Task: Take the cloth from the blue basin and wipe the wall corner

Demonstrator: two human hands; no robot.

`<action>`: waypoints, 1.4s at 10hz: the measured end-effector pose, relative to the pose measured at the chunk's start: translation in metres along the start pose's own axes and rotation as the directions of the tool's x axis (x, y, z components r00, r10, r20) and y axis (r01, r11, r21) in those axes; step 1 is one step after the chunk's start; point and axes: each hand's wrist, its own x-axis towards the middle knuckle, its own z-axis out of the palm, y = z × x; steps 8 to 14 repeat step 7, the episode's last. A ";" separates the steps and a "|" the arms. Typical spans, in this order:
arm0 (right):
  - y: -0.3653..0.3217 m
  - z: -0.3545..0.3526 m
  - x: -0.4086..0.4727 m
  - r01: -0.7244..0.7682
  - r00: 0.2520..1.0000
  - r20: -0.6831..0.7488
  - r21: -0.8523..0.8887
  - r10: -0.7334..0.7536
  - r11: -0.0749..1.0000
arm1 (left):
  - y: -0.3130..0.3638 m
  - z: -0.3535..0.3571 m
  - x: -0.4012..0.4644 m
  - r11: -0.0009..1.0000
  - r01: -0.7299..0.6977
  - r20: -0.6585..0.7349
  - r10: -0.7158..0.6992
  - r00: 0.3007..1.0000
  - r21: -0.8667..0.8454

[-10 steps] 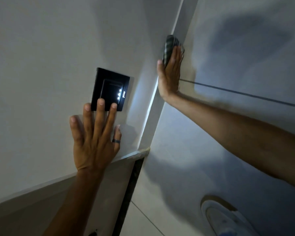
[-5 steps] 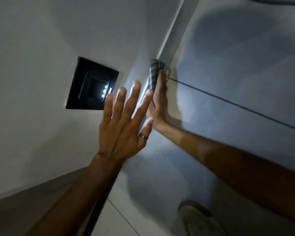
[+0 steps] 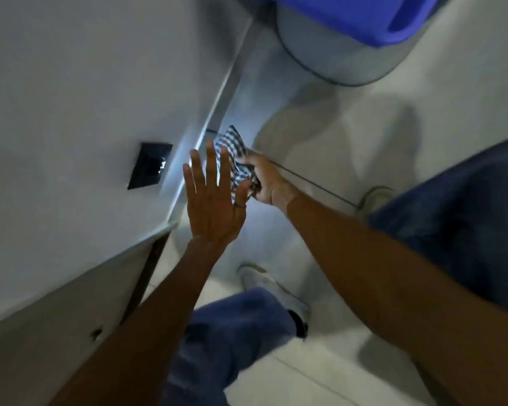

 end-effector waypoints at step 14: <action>-0.320 -0.109 -0.117 0.036 0.910 -0.020 -0.991 -0.413 0.127 | 0.166 -0.142 0.108 0.850 0.446 -0.083 -0.485 0.871 -0.280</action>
